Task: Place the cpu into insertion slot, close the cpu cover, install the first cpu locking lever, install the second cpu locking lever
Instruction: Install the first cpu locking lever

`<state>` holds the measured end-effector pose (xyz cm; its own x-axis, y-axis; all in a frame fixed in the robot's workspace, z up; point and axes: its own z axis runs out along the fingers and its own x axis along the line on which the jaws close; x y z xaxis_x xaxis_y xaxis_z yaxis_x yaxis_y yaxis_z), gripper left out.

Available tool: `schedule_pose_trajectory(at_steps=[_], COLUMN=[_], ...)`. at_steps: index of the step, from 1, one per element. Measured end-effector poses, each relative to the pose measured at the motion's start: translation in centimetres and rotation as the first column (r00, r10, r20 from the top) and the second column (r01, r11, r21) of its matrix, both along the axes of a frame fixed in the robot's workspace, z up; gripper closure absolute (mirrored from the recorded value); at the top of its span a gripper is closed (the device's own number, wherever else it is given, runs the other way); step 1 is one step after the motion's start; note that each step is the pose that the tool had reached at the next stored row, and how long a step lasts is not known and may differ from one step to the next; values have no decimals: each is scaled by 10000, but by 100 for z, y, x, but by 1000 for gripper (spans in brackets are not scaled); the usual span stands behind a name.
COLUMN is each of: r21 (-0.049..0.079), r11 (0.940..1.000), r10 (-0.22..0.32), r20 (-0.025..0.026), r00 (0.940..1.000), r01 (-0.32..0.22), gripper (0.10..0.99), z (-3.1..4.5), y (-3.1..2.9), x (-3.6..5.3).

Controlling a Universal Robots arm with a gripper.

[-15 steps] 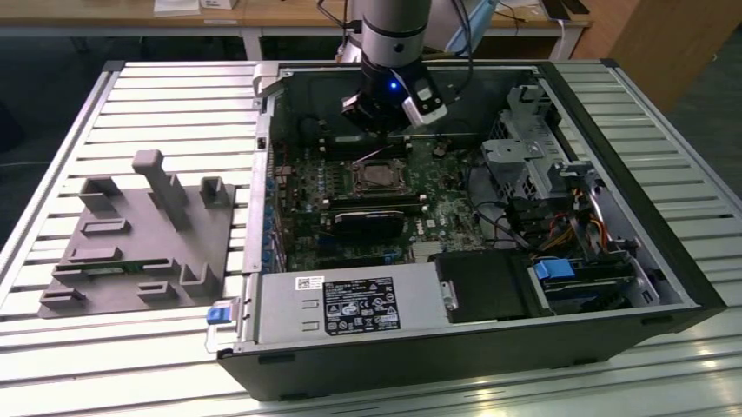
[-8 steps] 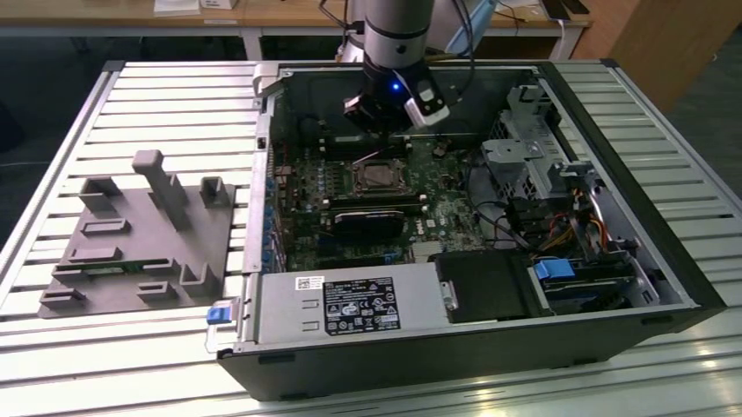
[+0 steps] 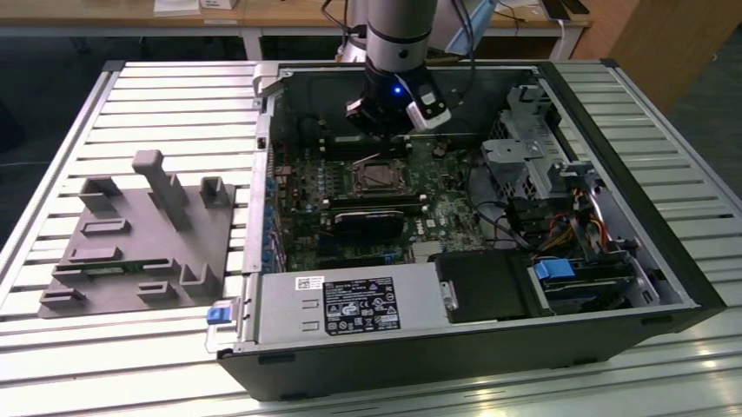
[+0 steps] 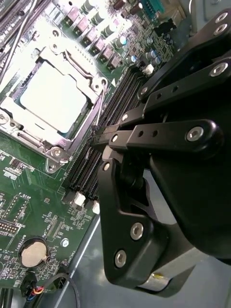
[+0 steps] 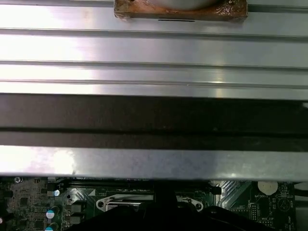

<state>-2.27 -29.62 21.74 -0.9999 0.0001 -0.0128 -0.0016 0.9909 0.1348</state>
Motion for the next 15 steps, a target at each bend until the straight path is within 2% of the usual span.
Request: schedule_pose_trajectory(at_steps=[15], r21=[-1], r11=[10000], r10=[0], r20=[0], r00=[10000], r01=[0], gripper=[980], z=[-17], y=[0], x=[7])
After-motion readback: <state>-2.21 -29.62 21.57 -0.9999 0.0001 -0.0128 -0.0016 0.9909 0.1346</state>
